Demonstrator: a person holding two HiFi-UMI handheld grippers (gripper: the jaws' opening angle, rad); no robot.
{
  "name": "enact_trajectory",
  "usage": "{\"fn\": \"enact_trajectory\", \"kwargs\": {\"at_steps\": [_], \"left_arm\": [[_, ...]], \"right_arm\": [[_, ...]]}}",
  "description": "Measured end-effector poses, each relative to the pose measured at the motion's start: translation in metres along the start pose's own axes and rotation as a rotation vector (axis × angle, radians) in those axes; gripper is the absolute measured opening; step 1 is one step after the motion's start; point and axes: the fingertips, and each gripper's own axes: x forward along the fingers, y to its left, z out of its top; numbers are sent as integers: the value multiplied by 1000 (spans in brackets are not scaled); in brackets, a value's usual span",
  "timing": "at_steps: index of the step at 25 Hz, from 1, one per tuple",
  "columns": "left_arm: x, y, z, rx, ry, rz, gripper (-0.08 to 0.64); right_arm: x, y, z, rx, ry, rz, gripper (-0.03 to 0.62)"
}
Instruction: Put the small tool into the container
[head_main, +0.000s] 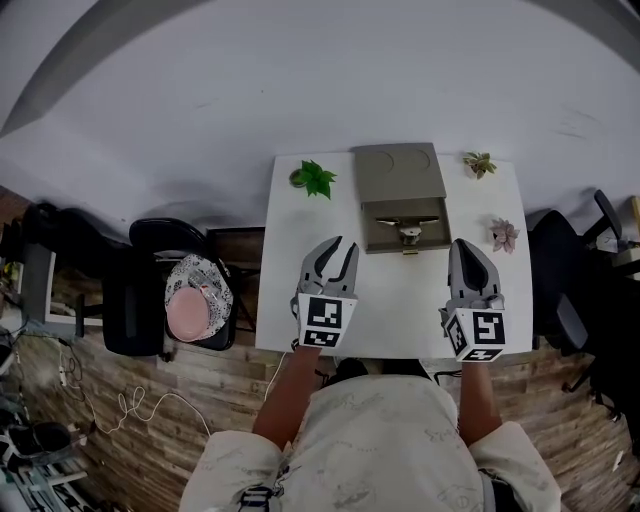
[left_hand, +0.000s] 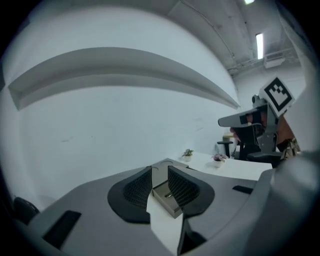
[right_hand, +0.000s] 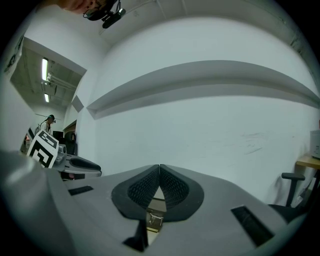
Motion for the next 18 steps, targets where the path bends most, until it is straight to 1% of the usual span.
{"fn": "enact_trajectory", "kwargs": {"at_steps": [3,7,12,16,18], "left_arm": [[-8,9,11,-100,-70,15,104],[-17,9,21,-161,-131,11,104],[-25,11,27,-154,-171,36,104],[-30,14,29,-184,-202,48,103],[-30,14,31,-185,-206,49,97]], "right_arm": [[2,1,1,2,-5,2,17],[4,4,3,5,-12,6,17],[4,3,3,8,-16,4,17],[4,1,3,11,-15,0,17],[4,0,2,13,-14,1,17]]}}
